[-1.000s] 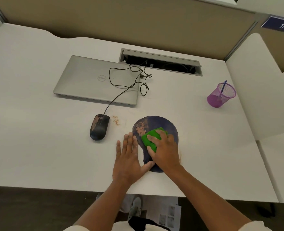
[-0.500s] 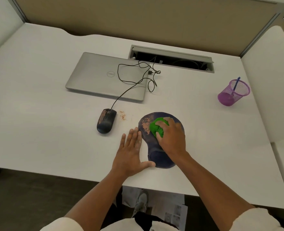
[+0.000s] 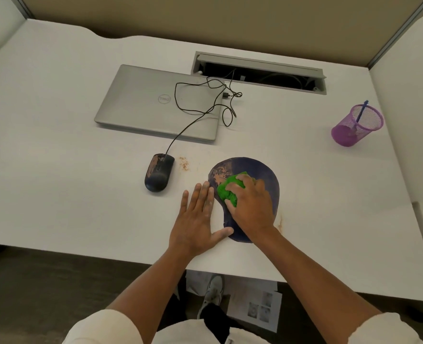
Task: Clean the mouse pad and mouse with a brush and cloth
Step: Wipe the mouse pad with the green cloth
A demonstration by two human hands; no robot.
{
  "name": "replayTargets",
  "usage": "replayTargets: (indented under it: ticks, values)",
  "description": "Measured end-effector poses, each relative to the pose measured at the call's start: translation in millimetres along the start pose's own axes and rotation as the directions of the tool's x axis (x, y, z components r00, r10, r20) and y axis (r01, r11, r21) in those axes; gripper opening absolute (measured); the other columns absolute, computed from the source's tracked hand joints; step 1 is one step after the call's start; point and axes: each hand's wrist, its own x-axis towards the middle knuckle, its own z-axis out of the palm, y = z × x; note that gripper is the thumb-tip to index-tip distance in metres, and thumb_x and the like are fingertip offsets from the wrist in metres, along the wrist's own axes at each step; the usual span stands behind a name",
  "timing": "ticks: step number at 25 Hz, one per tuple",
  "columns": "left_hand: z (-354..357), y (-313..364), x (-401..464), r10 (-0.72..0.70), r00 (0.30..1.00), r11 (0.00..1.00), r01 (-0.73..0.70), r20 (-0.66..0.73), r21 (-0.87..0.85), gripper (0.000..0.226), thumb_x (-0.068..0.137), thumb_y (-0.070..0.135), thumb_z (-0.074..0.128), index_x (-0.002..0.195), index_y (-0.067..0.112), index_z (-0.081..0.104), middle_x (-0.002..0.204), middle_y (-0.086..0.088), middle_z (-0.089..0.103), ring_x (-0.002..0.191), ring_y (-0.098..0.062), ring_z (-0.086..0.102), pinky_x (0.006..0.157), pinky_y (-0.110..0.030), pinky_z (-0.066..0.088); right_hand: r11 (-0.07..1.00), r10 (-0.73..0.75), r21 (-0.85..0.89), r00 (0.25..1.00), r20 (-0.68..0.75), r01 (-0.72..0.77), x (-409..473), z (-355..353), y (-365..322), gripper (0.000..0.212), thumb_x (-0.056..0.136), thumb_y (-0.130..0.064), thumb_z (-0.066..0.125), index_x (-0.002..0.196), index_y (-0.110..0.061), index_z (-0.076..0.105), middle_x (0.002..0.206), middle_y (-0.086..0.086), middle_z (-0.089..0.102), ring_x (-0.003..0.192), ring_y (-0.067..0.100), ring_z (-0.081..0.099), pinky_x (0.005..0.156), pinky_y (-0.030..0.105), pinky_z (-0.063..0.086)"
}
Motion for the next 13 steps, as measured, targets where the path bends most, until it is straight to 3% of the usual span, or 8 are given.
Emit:
replayTargets:
  ticks: [4, 9, 13]
  values:
    - [0, 1, 0, -0.012, 1.000, 1.000, 0.012, 0.015, 0.005, 0.112, 0.087, 0.091, 0.022, 0.164, 0.011, 0.003, 0.172, -0.007, -0.006, 0.158, -0.021, -0.013, 0.127, -0.050, -0.005, 1.000, 0.012, -0.017, 1.000, -0.005, -0.012, 17, -1, 8, 0.032, 0.088, -0.038, 0.067, 0.118, -0.028, 0.065, 0.129, -0.001, 0.056, 0.101, 0.027, 0.051, 0.074, 0.037, 0.053]
    - [-1, 1, 0, -0.020, 1.000, 1.000, 0.020, 0.022, 0.004, 0.113, 0.086, 0.092, 0.021, 0.164, 0.013, 0.002, 0.172, -0.006, -0.006, 0.157, -0.020, -0.014, 0.127, -0.049, -0.006, 0.996, 0.085, -0.042, 0.996, 0.026, -0.084, 58, -10, 20, 0.033, 0.092, -0.033, 0.062, 0.124, -0.027, 0.061, 0.130, 0.002, 0.052, 0.108, 0.028, 0.050, 0.080, 0.035, 0.049]
    - [0, 1, 1, -0.024, 0.999, 1.000, 0.023, 0.024, 0.010, 0.113, 0.086, 0.092, 0.021, 0.164, 0.012, 0.001, 0.172, -0.006, -0.007, 0.157, -0.019, -0.014, 0.127, -0.050, -0.004, 0.999, 0.003, -0.042, 1.000, 0.030, -0.002, 40, -12, 8, 0.032, 0.092, -0.030, 0.060, 0.124, -0.034, 0.062, 0.125, 0.002, 0.054, 0.100, 0.028, 0.051, 0.073, 0.036, 0.052]
